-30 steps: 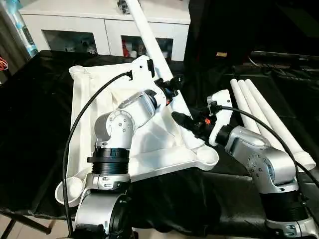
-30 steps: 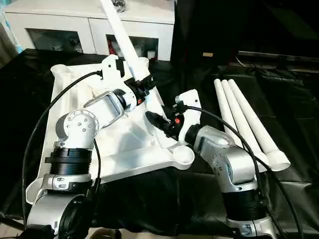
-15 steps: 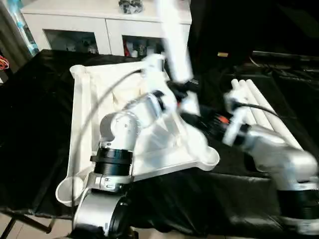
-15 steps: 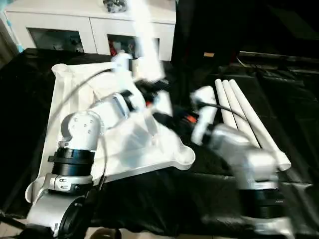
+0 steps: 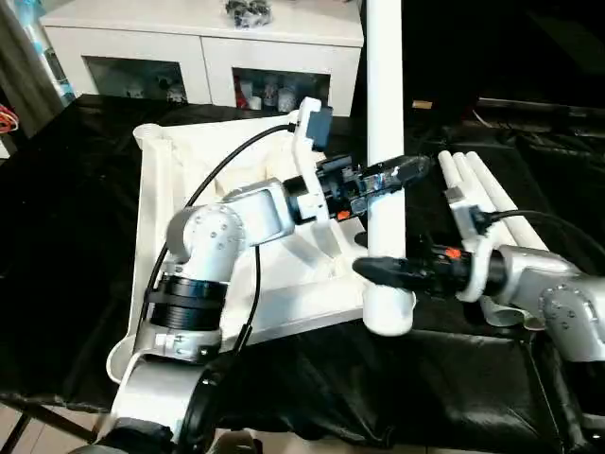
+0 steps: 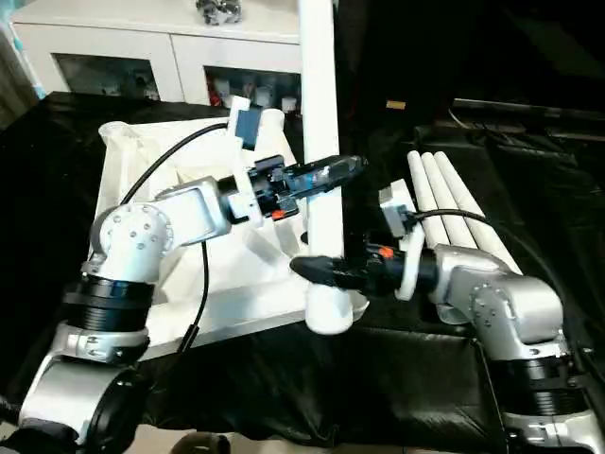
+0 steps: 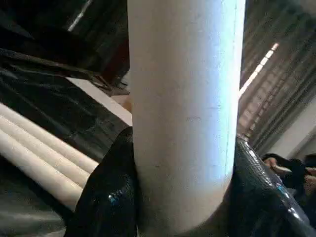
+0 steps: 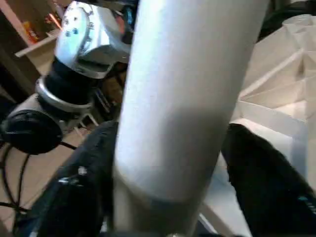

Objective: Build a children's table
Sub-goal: Pick table leg

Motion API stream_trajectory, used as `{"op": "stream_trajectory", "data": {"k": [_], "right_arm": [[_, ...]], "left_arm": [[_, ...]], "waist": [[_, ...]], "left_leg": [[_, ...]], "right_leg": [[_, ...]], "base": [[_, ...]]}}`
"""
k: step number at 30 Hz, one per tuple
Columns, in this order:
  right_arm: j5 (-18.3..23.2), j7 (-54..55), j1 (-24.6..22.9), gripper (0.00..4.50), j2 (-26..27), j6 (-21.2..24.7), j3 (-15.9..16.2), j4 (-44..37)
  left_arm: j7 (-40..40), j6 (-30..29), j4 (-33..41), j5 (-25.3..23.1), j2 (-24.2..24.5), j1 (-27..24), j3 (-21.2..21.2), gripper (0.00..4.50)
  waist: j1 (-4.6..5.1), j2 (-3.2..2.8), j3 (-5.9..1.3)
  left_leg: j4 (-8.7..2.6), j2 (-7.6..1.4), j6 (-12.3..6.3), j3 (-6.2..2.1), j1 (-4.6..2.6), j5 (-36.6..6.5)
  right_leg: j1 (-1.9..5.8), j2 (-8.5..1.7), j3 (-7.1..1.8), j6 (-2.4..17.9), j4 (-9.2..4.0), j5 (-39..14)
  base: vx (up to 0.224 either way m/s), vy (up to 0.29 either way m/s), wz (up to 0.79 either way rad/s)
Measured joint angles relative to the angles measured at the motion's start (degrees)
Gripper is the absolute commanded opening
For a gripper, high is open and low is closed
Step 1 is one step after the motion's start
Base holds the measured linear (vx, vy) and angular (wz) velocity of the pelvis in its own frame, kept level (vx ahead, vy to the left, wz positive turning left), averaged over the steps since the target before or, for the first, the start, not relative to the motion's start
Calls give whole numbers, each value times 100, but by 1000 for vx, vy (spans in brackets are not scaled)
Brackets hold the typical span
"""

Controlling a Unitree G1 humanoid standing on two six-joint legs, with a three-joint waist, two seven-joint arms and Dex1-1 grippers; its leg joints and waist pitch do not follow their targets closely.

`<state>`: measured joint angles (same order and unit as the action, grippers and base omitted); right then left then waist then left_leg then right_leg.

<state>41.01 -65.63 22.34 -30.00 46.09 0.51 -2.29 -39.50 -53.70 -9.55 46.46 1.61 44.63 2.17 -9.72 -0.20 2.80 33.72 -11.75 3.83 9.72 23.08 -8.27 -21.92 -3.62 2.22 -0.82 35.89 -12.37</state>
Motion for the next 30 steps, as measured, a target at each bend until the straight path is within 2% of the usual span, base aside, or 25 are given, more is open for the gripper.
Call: {"op": "stream_trajectory", "data": {"k": [2,3,6,8,18,19,21,23,26,28,30], "right_arm": [[69,-57,0,294,-9,56,1,-12],[98,-82,0,270,-14,81,2,-12],[158,-126,-1,264,-23,118,8,-76],[191,-140,-5,233,-23,134,7,-145],[338,50,-115,196,76,214,-21,-241],[333,132,-132,195,112,204,-31,-273],[227,405,-135,194,239,113,-54,-302],[57,653,-134,192,312,54,-45,-311],[-192,1110,-127,191,486,-69,-46,-306],[-479,1604,-53,190,694,-202,-44,-216],[-586,1846,5,190,773,-276,-26,-178]], "left_arm": [[-113,-9,1,1,23,0,-18,186],[-154,-15,4,1,27,0,-32,186],[-259,-41,25,2,63,0,-50,186],[-355,-58,29,38,86,0,-68,186],[-378,-103,196,40,115,-28,-141,186],[-348,-75,196,9,107,-27,-143,221],[-170,52,195,-117,18,-26,-144,256],[53,162,194,-220,-71,-23,-147,264],[589,389,184,-537,-165,18,-139,298],[1301,547,120,-814,-364,107,-27,303],[1644,627,77,-929,-475,148,11,303]], "waist": [[0,0,0],[-2,0,0],[-1,0,0],[-1,0,0],[-5,-1,-1],[-5,-2,-1],[-4,-2,-1],[-7,-2,-1],[3,-2,-1],[16,-2,-1],[14,-2,-1]], "left_leg": [[1,0,0,0,0,0],[1,0,0,0,0,0],[2,0,0,0,0,0],[2,0,0,0,-1,0],[4,-1,0,-1,-1,0],[4,-1,0,0,-2,0],[5,-1,0,-1,-2,0],[6,0,1,0,-2,0],[5,-1,1,-1,-3,1],[6,-1,2,-1,-3,1],[6,-1,2,-1,-3,1]], "right_leg": [[0,0,0,0,2,0],[0,0,1,0,2,0],[0,0,0,0,3,0],[0,0,0,0,3,0],[0,0,1,0,7,0],[0,0,0,1,8,0],[0,0,1,2,8,1],[1,-2,1,2,9,2],[1,-2,2,2,10,2],[0,-2,1,1,12,2],[0,-2,1,1,12,3]], "base": [[0,0,0],[0,0,0],[0,0,0],[0,0,0],[0,0,0],[0,0,0],[0,0,0],[0,0,0],[0,0,0],[0,0,0],[0,0,0]]}}
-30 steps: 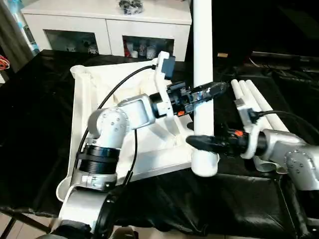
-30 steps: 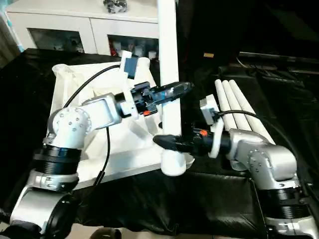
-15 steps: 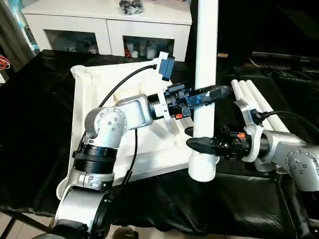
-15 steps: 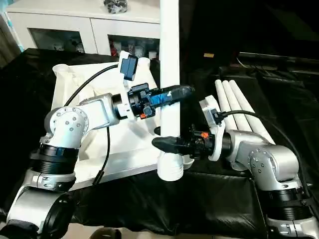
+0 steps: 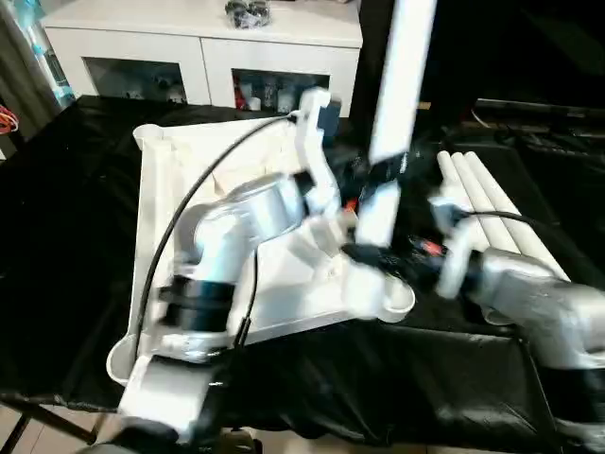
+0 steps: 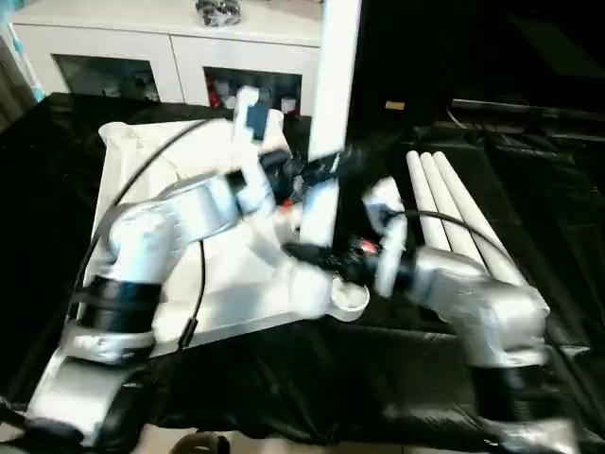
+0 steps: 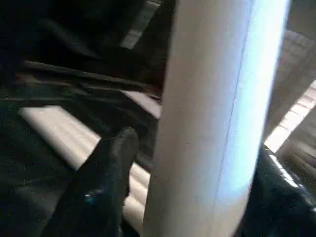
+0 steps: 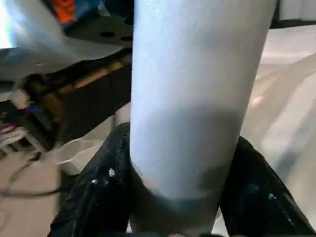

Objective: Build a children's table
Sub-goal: Pick table leg

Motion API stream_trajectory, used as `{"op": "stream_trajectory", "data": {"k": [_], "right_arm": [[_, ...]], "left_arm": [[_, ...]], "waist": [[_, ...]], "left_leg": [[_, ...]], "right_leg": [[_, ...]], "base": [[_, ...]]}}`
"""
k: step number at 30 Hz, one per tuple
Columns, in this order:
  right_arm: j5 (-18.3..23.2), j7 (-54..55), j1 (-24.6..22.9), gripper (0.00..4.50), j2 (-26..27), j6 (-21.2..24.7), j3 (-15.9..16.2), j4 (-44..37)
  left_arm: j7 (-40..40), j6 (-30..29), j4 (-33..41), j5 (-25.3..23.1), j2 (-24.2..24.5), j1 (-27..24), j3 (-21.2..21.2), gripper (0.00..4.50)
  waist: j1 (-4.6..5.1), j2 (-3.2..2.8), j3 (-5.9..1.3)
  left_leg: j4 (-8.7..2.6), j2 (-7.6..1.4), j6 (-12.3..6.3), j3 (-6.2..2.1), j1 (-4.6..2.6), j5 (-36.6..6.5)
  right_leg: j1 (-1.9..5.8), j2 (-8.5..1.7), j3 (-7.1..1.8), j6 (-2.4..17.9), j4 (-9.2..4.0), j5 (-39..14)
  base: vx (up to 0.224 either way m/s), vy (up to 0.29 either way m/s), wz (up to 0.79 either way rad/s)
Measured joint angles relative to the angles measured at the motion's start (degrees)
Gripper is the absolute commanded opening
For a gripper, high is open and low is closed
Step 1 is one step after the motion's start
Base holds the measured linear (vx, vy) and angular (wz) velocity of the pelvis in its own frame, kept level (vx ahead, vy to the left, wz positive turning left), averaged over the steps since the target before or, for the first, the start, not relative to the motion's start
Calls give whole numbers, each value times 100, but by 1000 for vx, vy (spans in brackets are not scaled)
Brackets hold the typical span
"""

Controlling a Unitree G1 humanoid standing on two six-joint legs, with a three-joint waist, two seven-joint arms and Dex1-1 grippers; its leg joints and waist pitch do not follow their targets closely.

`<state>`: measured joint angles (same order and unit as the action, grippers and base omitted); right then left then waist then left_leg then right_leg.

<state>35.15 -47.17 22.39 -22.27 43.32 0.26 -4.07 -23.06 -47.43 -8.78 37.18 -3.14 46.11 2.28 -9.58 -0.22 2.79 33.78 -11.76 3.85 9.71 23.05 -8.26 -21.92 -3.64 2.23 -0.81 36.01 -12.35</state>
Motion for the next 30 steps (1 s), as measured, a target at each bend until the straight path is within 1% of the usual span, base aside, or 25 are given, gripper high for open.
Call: {"op": "stream_trajectory", "data": {"k": [2,4,5,7,8,10,11,12,15,16,17,18,20,21,24,25,26,27,29,30], "right_arm": [[-171,375,99,190,143,-59,-7,118],[-244,631,138,190,265,-118,-11,178],[-292,774,174,190,361,-118,-30,203],[-360,1020,216,189,531,-119,-40,202],[-378,1095,234,189,606,-120,-32,202],[-386,1245,249,189,716,-125,-29,201],[-387,1272,250,189,719,-126,-29,201],[-388,1301,251,189,723,-126,-28,200],[-403,1379,251,189,788,-126,-4,194],[-410,1412,251,189,806,-126,10,192],[-411,1413,251,224,802,-126,12,188],[-406,1410,251,224,802,-121,13,187],[-343,1341,250,260,787,-88,6,153],[-329,1308,248,269,762,-70,-3,94],[-181,1077,221,294,532,45,-37,-15],[-131,942,192,313,432,85,-38,-31],[-87,757,153,313,310,123,-38,-36],[-36,584,110,330,187,147,-29,-50],[53,185,12,338,-137,183,9,-124],[71,76,12,347,-193,209,13,-146]], "left_arm": [[468,164,-18,-311,-13,71,2,303],[839,303,-22,-564,-63,88,14,303],[1057,360,-25,-643,-129,88,75,286],[1519,422,-25,-702,-371,83,250,268],[1662,459,-26,-708,-425,80,259,268],[1905,539,-25,-758,-431,76,281,248],[1965,549,-25,-776,-431,68,305,248],[2011,565,-25,-794,-431,56,318,233],[2013,606,6,-810,-440,20,299,214],[2010,615,14,-815,-441,18,293,214],[2000,616,14,-814,-441,14,293,195],[1982,619,14,-811,-441,12,291,195],[1850,638,16,-815,-440,-9,238,189],[1791,643,16,-813,-437,-34,215,187],[1437,687,20,-808,-390,-142,94,184],[1274,693,20,-800,-349,-179,31,184],[1056,696,19,-768,-276,-225,-54,184],[839,697,20,-737,-202,-258,-132,184],[403,634,24,-592,-61,-295,-243,184],[298,612,31,-538,-39,-295,-252,184]], "waist": [[3,1,1],[11,1,0],[16,2,1],[21,3,2],[18,3,2],[13,3,2],[10,3,2],[6,3,2],[9,3,2],[10,3,2],[12,3,2],[12,3,2],[12,2,2],[13,3,2],[-5,3,2],[-10,3,2],[-10,3,2],[-9,3,2],[-17,6,4],[-13,6,4]], "left_leg": [[-1,-1,0,-1,1,0],[-2,-1,1,-1,1,0],[-1,-2,1,-1,1,0],[-1,-1,0,-1,3,0],[-1,-1,0,-1,5,0],[-1,-1,0,-1,5,0],[-1,-1,0,-1,6,0],[-1,-1,0,-1,5,0],[-1,-1,0,-1,5,0],[-1,-1,0,-1,5,0],[-2,-1,1,-1,5,0],[-2,-1,1,-1,5,0],[-2,0,1,-1,5,0],[-2,0,1,-1,5,0],[-2,0,0,-1,5,0],[-2,0,0,-1,6,0],[-2,0,0,-1,6,0],[-3,0,0,0,6,0],[-3,0,0,0,6,0],[-4,-1,0,0,6,0]], "right_leg": [[-2,2,0,0,0,0],[-2,2,0,-1,-1,-1],[-2,3,-1,-1,-1,-1],[-2,2,-1,-1,-6,-1],[-2,2,-1,-1,-6,-1],[-2,2,0,-1,-8,-1],[-2,2,-1,-1,-9,-1],[-2,2,-1,-1,-9,-1],[-2,2,-1,-1,-10,-1],[-2,2,0,-1,-10,0],[-2,2,-1,-1,-10,0],[-2,2,0,-2,-9,0],[-2,2,-1,-2,-10,0],[-2,2,-2,-2,-10,0],[0,1,-1,-2,-13,0],[0,2,-1,-2,-14,0],[0,2,-2,-3,-15,0],[-1,2,-2,-3,-15,0],[-2,2,-2,-3,-14,-1],[-2,2,-1,-3,-14,-1]], "base": [[0,0,0],[0,0,0],[0,0,0],[0,0,0],[0,0,0],[0,0,0],[0,0,0],[0,0,0],[0,0,0],[0,0,0],[0,0,0],[0,0,0],[0,0,0],[0,0,0],[0,0,0],[0,0,0],[0,0,0],[0,0,0],[0,0,0],[0,0,0]]}}
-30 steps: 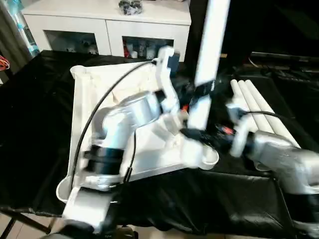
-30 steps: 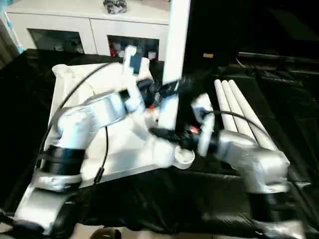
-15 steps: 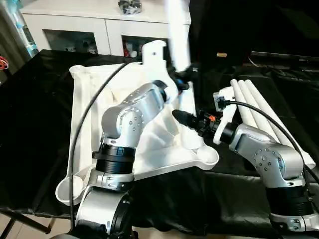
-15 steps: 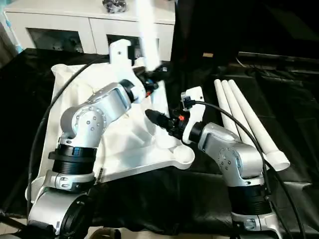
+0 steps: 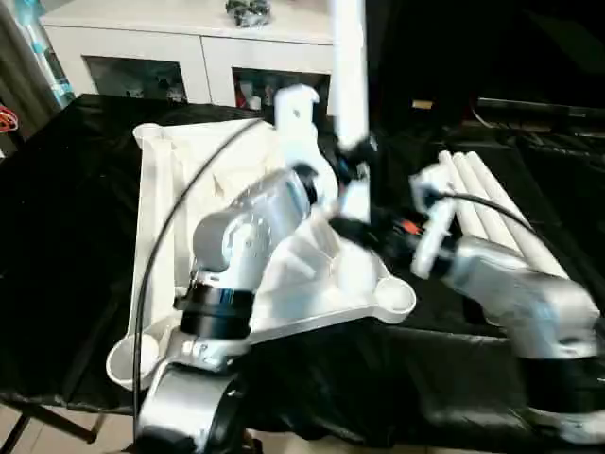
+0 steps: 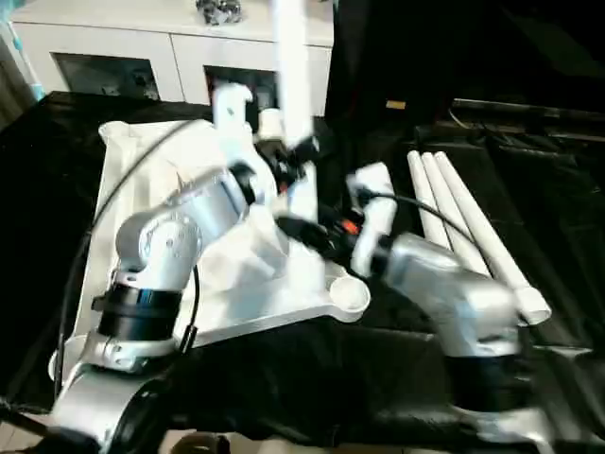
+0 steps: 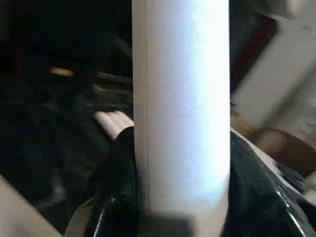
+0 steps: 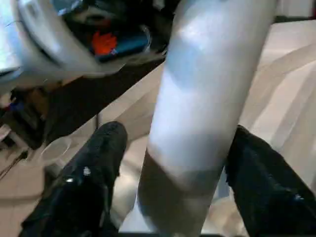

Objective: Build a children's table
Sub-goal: Pick table leg

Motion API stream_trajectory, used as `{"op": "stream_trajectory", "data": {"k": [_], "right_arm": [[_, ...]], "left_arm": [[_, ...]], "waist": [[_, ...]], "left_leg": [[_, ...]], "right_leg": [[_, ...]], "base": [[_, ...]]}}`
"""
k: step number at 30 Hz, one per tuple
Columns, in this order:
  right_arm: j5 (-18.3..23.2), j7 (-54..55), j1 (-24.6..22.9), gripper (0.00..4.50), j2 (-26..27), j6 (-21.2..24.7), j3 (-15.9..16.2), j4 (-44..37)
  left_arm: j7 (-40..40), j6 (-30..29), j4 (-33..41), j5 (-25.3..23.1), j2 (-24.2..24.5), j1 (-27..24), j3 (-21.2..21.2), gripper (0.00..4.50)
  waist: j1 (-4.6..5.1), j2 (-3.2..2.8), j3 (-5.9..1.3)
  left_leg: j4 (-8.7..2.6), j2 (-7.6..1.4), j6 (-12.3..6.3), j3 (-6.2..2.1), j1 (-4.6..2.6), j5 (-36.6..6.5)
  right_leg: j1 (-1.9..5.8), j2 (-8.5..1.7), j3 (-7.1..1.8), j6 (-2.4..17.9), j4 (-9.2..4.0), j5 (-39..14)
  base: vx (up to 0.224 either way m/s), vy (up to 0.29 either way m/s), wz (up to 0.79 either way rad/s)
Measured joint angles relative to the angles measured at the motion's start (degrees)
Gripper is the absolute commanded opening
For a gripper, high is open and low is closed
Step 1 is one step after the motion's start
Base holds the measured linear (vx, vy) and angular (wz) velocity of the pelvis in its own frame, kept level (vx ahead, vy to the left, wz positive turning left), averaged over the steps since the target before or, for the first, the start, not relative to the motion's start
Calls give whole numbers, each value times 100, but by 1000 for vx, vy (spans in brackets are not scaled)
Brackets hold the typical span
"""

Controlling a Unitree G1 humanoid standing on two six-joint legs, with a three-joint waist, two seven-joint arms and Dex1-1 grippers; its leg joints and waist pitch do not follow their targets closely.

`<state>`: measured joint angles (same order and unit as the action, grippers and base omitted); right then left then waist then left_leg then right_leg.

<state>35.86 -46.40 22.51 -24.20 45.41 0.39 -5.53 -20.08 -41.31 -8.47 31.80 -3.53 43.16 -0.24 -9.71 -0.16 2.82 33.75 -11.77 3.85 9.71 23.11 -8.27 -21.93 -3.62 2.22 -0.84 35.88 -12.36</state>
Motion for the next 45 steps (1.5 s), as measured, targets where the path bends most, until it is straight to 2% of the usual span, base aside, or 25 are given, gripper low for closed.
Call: {"op": "stream_trajectory", "data": {"k": [2,8,13,24,26,28,30,34,36,41,45], "right_arm": [[29,-146,-3,362,-55,36,14,-41],[263,-564,-5,364,-315,247,21,-136],[504,-926,-11,364,-542,468,90,-294],[631,-1305,-12,364,-808,663,134,-321],[630,-1352,-26,330,-877,679,189,-321],[628,-1359,-46,327,-898,686,226,-321],[623,-1359,-73,297,-923,691,242,-319],[614,-1359,-73,274,-930,696,249,-287],[602,-1359,-74,245,-929,698,281,-273],[578,-1377,-74,204,-928,703,328,-236],[588,-1386,-74,189,-929,720,331,-226]], "left_arm": [[-188,-40,68,72,2,0,-37,184],[-921,-223,397,568,59,-14,-76,184],[-1315,-255,481,673,221,-76,-147,184],[-1688,-347,491,684,370,-97,-304,184],[-1724,-346,491,685,371,-96,-307,184],[-1728,-346,490,685,374,-96,-306,184],[-1782,-347,490,688,375,-96,-309,184],[-1840,-379,490,709,374,-96,-309,184],[-1841,-390,490,733,377,-96,-306,184],[-1851,-480,493,792,388,-96,-307,184],[-1852,-495,493,792,384,-96,-307,184]], "waist": [[19,0,0],[14,1,1],[5,5,3],[1,7,4],[0,7,4],[0,7,4],[0,7,4],[0,7,4],[0,7,4],[-2,7,4],[-3,7,4]], "left_leg": [[0,0,0,0,-2,0],[1,0,0,2,-5,0],[1,-1,0,2,-5,0],[3,0,0,3,-5,0],[3,-1,0,2,-5,0],[3,-1,0,2,-4,0],[5,-1,0,3,-4,0],[7,-1,-1,3,-5,0],[8,-1,-1,3,-4,0],[10,-1,-1,3,-4,0],[11,-1,-1,3,-4,0]], "right_leg": [[0,0,-1,0,3,0],[1,0,-1,1,5,0],[1,0,-1,1,7,0],[1,-1,-1,1,7,0],[1,-1,-1,1,9,0],[1,-1,-1,1,9,0],[1,-1,-1,1,9,0],[1,-1,-1,2,12,1],[1,-1,-1,2,13,1],[1,-2,-2,2,15,1],[1,-2,-1,2,16,1]], "base": [[0,0,0],[0,0,0],[0,0,0],[0,0,0],[0,0,0],[0,0,0],[0,0,0],[0,0,0],[0,0,0],[0,0,0],[0,0,0]]}}
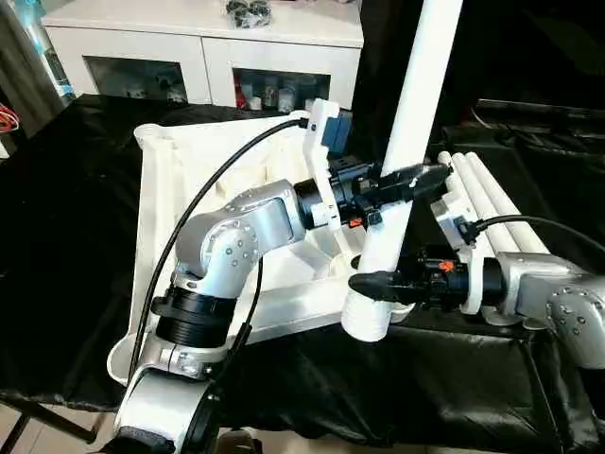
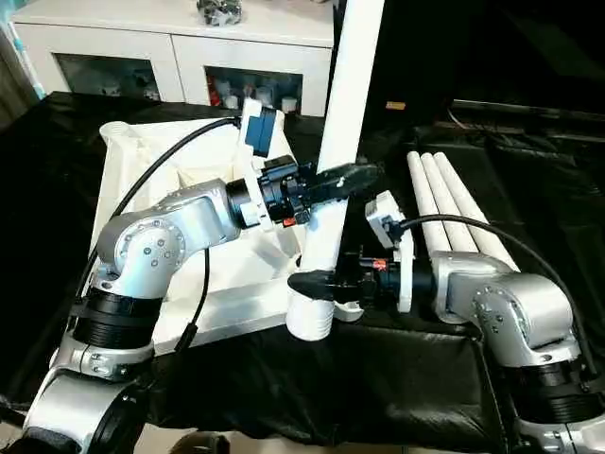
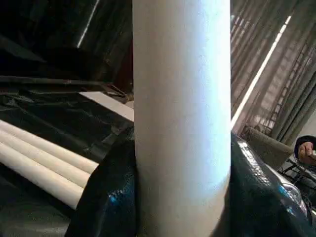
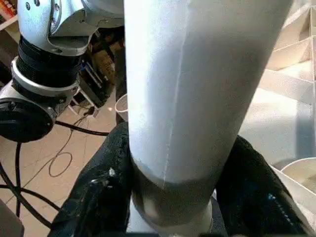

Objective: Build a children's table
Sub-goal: Pick table leg

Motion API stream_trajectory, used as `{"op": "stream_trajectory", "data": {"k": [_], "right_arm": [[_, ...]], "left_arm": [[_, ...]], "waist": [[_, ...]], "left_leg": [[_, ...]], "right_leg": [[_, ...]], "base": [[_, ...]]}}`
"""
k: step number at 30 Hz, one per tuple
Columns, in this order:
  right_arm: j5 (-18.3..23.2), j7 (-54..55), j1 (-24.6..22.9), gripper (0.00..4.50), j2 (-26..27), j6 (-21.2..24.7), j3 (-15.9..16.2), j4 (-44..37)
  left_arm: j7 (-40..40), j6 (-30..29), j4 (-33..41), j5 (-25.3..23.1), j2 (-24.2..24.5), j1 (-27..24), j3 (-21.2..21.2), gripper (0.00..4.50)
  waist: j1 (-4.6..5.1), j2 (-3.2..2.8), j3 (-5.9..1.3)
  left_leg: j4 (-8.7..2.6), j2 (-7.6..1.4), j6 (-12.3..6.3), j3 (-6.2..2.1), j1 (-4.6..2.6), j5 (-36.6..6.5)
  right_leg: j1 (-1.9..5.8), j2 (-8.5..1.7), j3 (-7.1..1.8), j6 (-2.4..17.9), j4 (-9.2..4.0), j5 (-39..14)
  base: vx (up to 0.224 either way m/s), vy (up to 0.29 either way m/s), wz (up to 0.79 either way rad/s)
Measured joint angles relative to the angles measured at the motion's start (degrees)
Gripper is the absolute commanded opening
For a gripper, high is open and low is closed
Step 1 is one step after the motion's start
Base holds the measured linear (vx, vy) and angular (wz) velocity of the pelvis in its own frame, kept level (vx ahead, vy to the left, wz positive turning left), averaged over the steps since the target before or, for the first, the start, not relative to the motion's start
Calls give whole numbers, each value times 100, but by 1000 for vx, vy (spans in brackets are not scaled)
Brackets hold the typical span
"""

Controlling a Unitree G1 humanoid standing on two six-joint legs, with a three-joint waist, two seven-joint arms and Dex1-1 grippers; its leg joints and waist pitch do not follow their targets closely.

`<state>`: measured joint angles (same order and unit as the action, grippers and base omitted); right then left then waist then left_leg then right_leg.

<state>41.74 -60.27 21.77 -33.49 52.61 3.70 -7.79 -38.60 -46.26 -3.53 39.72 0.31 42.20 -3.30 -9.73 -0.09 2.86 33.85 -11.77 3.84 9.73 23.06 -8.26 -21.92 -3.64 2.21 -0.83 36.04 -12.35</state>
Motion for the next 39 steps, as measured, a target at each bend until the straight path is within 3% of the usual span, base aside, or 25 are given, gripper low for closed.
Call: {"op": "stream_trajectory", "data": {"k": [13,14,15,21,26,29,35,39], "right_arm": [[39,0,-35,186,2,51,-1,0],[39,0,-35,186,2,52,-4,1],[42,0,-35,186,2,55,-11,5],[39,2,-144,186,27,82,77,14],[37,162,-144,186,216,-27,56,20],[33,352,-143,186,356,-176,-151,24],[43,899,-212,186,470,-343,-764,-33],[-2,1284,-431,186,526,-412,-871,-374]], "left_arm": [[12,-81,-1,7,-2,0,2,183],[64,-81,-3,3,-17,0,8,239],[127,-81,-5,0,-39,0,14,253],[206,4,-12,110,-113,69,256,293],[370,337,18,331,-300,148,706,296],[533,590,37,330,-271,225,921,296],[784,797,257,206,462,388,1493,296],[835,865,537,-301,1139,93,1449,296]], "waist": [[-3,0,0],[-3,0,0],[-4,0,0],[-6,-2,-1],[-6,-3,-2],[-6,-3,-2],[8,-14,-9],[9,-16,-10]], "left_leg": [[3,0,-1,0,0,0],[3,0,-1,0,0,0],[4,0,-1,0,0,0],[5,-1,-1,-1,0,0],[6,-1,-1,-1,-1,0],[7,-1,-1,-2,0,1],[6,-2,0,-4,-2,0],[4,-2,0,-4,-2,0]], "right_leg": [[0,0,0,0,5,0],[0,0,0,1,6,0],[0,0,0,1,6,0],[0,0,1,1,8,1],[0,-1,1,2,9,1],[0,0,2,3,9,2],[0,2,2,2,10,1],[0,2,1,0,7,-1]], "base": [[0,0,0],[0,0,0],[0,0,0],[0,0,0],[0,0,0],[0,0,0],[0,0,0],[0,0,0]]}}
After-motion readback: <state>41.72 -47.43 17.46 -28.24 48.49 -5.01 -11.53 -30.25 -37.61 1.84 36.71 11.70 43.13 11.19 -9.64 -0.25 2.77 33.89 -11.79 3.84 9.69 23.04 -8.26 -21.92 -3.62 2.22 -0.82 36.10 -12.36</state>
